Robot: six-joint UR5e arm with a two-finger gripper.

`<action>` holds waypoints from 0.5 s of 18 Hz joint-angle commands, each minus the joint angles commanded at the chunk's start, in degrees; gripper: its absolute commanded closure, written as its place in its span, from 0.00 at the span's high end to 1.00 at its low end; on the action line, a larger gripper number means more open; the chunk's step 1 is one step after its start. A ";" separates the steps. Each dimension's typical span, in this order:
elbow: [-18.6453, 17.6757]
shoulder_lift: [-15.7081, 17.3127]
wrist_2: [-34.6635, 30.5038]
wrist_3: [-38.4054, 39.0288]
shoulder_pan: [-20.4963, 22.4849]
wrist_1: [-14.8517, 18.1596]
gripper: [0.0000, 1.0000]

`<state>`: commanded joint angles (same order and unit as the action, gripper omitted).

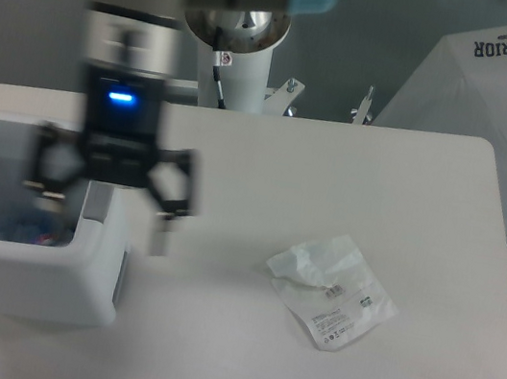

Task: Place the trash in the trash can
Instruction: 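Move the open gripper over the clear plastic bag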

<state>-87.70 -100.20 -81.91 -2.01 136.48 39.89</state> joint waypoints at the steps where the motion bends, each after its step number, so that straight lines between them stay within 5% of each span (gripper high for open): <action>1: -2.02 0.26 -0.09 -1.83 1.32 0.88 1.00; 4: -9.92 0.53 -2.54 -17.25 3.44 0.63 1.00; 9: -18.20 -0.17 -9.64 -48.83 5.64 0.54 1.00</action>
<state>-105.90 -100.37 -91.55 -50.84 142.12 40.43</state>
